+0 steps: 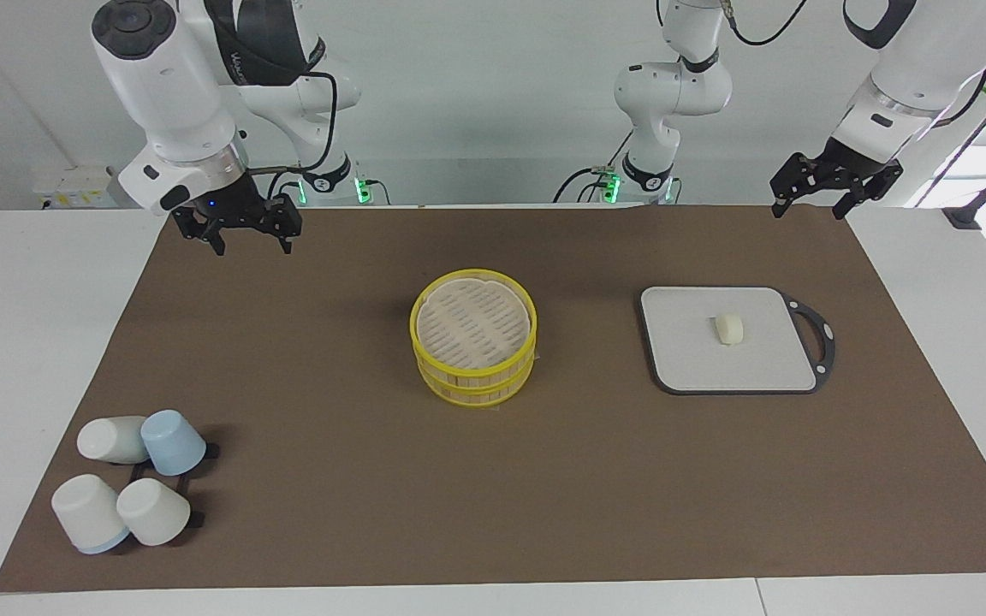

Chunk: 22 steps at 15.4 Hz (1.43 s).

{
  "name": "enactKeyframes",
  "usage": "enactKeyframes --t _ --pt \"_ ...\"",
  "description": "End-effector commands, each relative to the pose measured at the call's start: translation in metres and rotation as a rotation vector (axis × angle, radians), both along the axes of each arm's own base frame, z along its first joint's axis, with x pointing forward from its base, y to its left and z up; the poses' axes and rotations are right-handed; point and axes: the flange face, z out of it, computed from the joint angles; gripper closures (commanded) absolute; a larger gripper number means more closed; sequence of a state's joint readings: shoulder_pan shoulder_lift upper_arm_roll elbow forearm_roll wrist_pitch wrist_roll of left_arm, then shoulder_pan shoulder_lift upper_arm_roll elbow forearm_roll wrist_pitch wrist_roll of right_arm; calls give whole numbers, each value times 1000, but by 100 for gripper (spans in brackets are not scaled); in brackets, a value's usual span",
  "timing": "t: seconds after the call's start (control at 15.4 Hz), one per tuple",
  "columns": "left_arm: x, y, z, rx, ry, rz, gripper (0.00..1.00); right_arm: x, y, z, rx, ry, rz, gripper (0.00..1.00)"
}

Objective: Place bun in steamer

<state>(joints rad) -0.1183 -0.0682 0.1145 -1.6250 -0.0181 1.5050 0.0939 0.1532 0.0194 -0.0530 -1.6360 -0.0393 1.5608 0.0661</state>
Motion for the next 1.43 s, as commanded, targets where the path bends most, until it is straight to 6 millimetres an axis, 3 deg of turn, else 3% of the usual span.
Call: enactKeyframes --t 0.0,0.19,0.32,0.39,0.45,0.58,0.71,0.91,0.97,1.17,1.36 --pt "-4 1 0 -14 -10 15 0 -4 -3 4 26 2 20 0" --pt "-4 1 0 -14 -10 15 0 0 13 6 46 -35 46 0" --pt "-5 0 -1 -15 -14 14 0 0 71 3 113 -50 104 0" --pt "-5 1 -8 -15 -8 12 0 1 114 -13 103 -22 116 0" --pt "-9 1 -19 -18 -22 12 0 4 161 -17 99 -22 84 0" --pt "-15 3 -69 -21 -42 8 0 15 246 -39 84 -25 -1 0" --pt "-26 2 -136 -23 -71 8 0 12 329 -64 101 -72 -19 0" --pt "-30 1 -231 -12 -95 -7 0 0 397 -127 93 -94 -45 0" --pt "-29 1 -250 -8 -106 -16 0 -2 409 -136 102 -120 -33 0" --pt "-22 0 -293 4 -102 -19 0 -7 412 -157 75 -121 -12 0" --pt "-24 0 -309 8 -108 -19 0 -14 410 -181 58 -114 10 0"
